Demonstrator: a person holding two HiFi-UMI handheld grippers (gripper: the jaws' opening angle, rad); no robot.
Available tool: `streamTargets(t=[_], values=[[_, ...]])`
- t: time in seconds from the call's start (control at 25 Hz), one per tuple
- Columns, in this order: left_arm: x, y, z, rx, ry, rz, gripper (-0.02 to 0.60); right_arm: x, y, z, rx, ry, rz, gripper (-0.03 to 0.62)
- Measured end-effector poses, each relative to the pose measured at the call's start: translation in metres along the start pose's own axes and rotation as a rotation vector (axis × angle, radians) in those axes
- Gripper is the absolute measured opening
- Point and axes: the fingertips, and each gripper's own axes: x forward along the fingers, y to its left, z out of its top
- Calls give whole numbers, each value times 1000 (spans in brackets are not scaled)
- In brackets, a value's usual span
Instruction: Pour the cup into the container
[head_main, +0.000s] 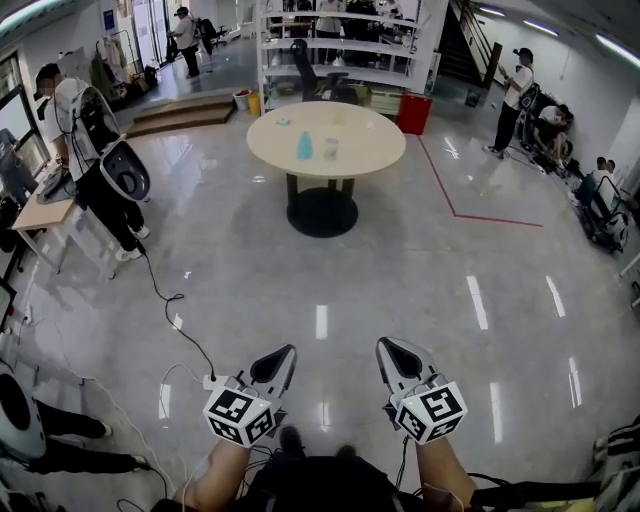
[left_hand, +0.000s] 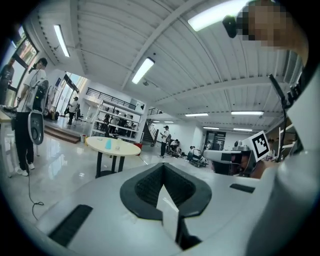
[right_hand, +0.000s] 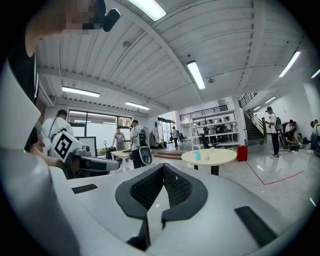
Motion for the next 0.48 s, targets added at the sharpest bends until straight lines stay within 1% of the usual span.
streamTargets(t=[0.16, 0.28, 0.4, 0.48], values=[[-10, -33, -5, 5, 22, 39, 0, -38, -13, -5, 37, -3, -3, 8], [-12, -52, -5, 20, 25, 55, 0, -54, -26, -1, 53, -27, -3, 8], [-8, -61, -1, 33, 14, 54, 0, -57, -42, 2, 33, -36, -20, 8], [-11, -61, -2, 40, 15, 48, 0, -58, -40, 2, 25, -44, -31, 8]])
